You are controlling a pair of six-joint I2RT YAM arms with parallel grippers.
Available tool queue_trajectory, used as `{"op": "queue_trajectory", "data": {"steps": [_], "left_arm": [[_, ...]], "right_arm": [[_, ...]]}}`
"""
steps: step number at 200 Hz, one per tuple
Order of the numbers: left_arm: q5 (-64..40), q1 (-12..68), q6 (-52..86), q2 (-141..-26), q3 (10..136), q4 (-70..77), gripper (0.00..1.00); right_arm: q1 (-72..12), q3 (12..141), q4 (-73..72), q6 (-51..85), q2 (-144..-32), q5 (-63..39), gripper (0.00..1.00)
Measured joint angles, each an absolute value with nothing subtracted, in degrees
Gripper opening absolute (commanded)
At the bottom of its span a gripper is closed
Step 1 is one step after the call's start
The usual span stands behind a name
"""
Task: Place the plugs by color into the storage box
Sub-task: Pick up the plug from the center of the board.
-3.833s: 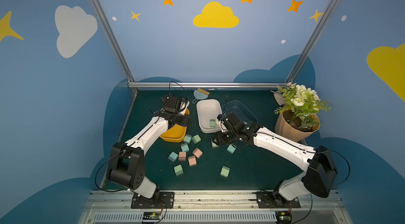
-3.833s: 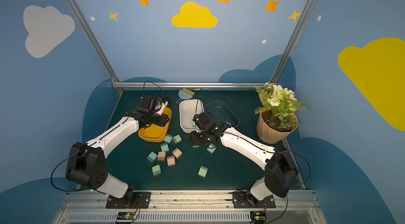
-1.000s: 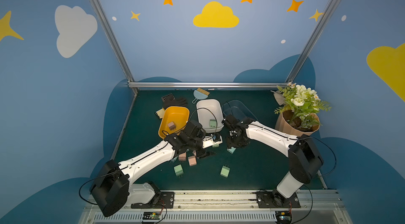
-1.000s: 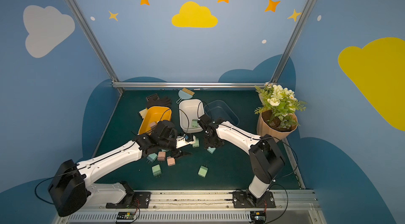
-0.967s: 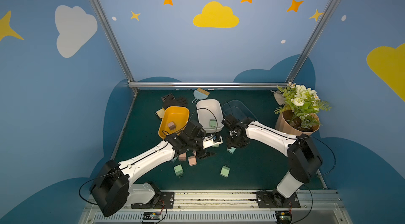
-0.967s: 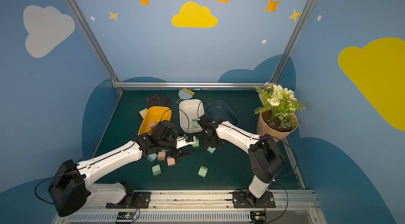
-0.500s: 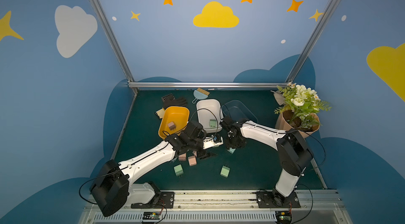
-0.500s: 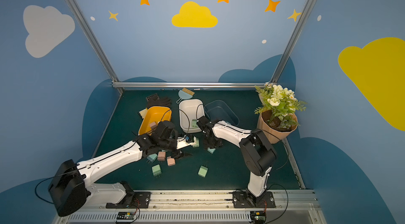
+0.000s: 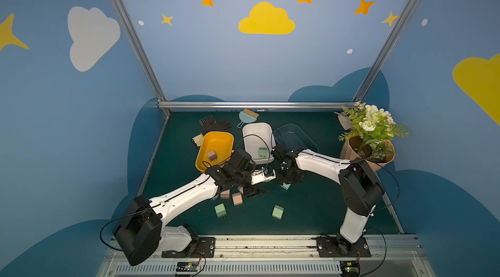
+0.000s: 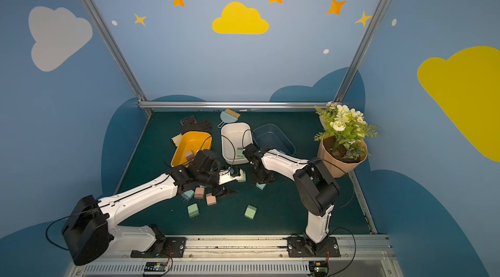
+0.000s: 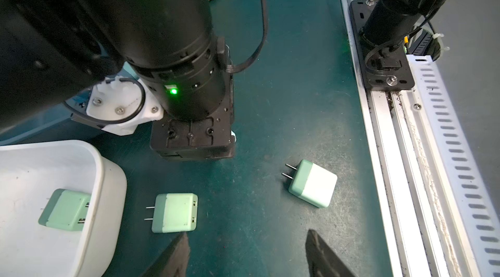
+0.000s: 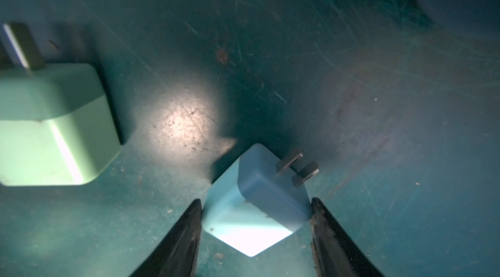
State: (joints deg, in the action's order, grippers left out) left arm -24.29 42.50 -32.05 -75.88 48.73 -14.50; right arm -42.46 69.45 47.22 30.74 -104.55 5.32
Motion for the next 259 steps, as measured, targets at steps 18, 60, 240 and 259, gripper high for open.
{"op": "queue_trajectory", "data": {"steps": [18, 60, 240, 259], "left_arm": [[-24.53, 42.50, -31.88, -76.31, 48.86, -14.55, 0.69], [-25.10, 42.54, -31.62, -77.69, 50.09, -14.50, 0.69], [-25.89, 42.54, -30.63, -79.72, 51.77, -14.48, 0.69], [-25.65, 42.54, -30.59, -79.70, 51.77, -14.48, 0.69]], "right_arm": [[-42.46, 69.60, 47.31, 30.65, -104.68, 5.32, 0.57], [-42.46, 69.87, 47.46, 30.61, -104.92, 5.30, 0.55], [-45.69, 74.43, 52.88, 28.53, -97.19, 7.77, 0.49], [-45.39, 75.79, 53.67, 27.75, -95.42, 7.94, 0.49]]}}
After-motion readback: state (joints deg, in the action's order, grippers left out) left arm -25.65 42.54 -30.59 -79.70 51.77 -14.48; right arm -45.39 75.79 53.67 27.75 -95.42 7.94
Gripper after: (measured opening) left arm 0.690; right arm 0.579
